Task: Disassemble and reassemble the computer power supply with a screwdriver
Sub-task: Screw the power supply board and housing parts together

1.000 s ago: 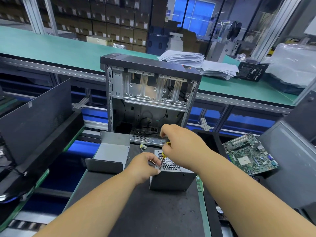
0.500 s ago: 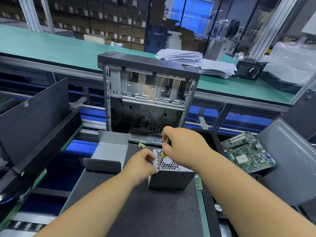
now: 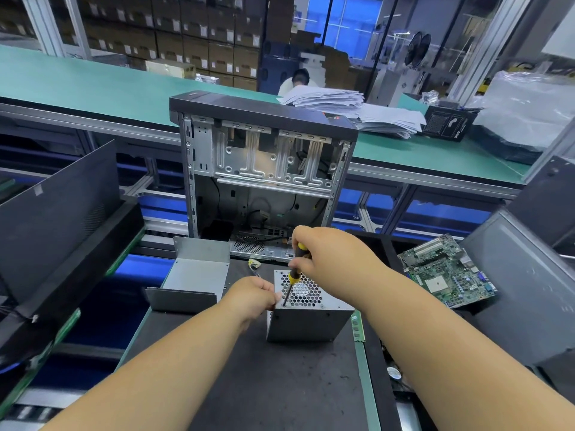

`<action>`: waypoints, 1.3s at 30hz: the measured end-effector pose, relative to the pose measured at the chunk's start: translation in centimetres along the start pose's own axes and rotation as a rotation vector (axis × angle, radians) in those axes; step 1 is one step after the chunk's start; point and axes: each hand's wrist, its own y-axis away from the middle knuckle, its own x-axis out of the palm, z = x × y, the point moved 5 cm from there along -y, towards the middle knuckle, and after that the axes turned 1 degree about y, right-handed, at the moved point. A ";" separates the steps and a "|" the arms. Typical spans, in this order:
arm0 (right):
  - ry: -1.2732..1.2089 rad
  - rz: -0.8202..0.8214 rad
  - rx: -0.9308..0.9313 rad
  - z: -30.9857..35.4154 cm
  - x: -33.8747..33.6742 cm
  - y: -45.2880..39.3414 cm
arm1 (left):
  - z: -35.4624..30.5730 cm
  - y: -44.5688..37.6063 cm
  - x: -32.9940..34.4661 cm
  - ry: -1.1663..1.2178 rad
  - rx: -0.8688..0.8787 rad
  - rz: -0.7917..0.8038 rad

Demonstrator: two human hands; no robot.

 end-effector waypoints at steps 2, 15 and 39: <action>0.052 -0.002 0.030 -0.2 0.1 -0.3 | 0.0 -0.1 0.0 -0.038 -0.004 -0.011; -0.132 0.031 0.091 -0.2 0.9 -0.2 | -0.1 -0.2 0.1 -0.107 0.007 -0.036; -0.358 0.026 -0.018 0.9 2.5 0.0 | -0.3 0.0 0.2 -0.075 -0.017 -0.025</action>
